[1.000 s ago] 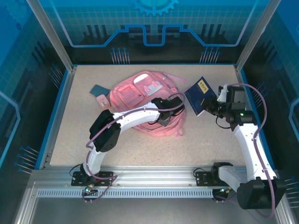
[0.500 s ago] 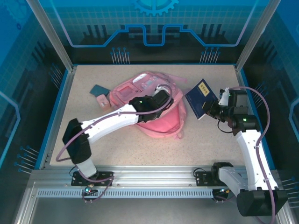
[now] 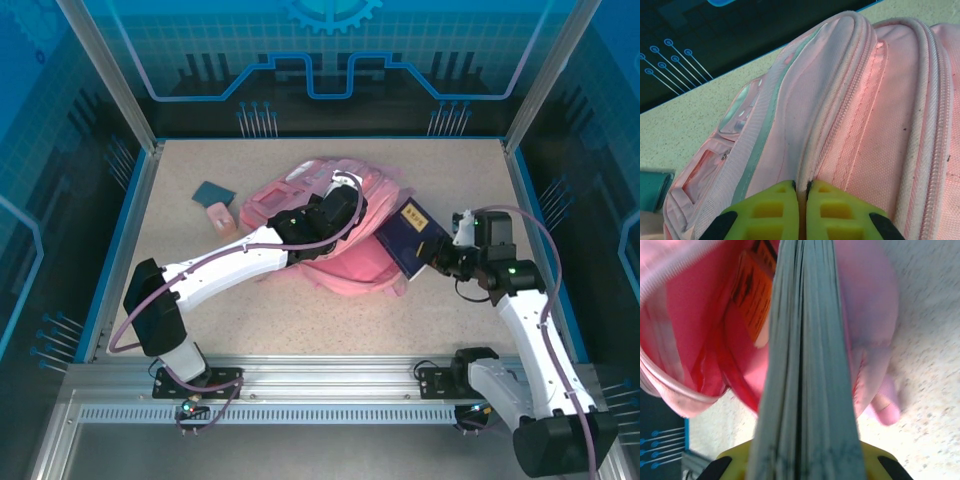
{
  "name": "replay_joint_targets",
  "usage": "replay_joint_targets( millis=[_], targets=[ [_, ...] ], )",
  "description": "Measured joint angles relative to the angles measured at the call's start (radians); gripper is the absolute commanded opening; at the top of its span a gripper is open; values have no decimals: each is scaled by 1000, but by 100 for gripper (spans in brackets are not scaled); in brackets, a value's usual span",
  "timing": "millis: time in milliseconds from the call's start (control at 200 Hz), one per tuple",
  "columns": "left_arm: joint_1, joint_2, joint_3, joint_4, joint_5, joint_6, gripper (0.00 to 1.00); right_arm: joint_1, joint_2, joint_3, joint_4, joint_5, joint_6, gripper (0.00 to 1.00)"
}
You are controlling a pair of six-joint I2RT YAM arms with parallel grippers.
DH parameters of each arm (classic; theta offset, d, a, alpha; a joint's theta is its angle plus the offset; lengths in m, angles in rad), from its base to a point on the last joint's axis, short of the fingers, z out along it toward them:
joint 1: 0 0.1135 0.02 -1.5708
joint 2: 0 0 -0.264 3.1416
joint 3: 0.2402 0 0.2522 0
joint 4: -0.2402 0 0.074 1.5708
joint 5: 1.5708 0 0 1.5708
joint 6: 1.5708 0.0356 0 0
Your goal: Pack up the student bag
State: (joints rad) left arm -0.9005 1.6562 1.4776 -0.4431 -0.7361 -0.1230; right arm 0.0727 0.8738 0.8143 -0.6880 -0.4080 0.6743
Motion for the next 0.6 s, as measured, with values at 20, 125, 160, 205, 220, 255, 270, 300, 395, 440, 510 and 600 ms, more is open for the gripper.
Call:
replay_joint_targets(
  millis=[20,125,160,205,220,255,270,300,395,440,510,600],
  targets=[
    [0,0,0,3,-1,0,1,8,2,-7,8,-8,7,13],
    [0,0,-5,12,-1,-1,1,53,37,-45,97,-69,71,13],
    [0,0,-9,16,-1,-2,1,70,57,-58,136,-89,95,13],
    [0,0,-13,19,0,-2,1,97,88,-73,193,-112,132,13],
    [0,0,-14,20,0,-3,1,105,97,-77,211,-118,142,13],
    [0,0,-16,23,0,-6,1,123,117,-85,253,-128,166,13],
    [0,0,-17,23,0,-7,1,131,125,-88,272,-132,178,13],
    [0,0,-20,25,-1,-8,1,145,140,-93,309,-138,197,13],
    [0,-1,-31,31,0,-13,1,180,187,-95,417,-143,251,13],
    [-2,-2,-37,34,0,-18,1,193,214,-95,473,-142,274,13],
    [-3,-5,-45,38,0,-30,0,208,262,-95,550,-129,304,13],
    [-4,-10,-52,41,0,-36,0,217,345,-95,636,-106,337,12]
  ],
)
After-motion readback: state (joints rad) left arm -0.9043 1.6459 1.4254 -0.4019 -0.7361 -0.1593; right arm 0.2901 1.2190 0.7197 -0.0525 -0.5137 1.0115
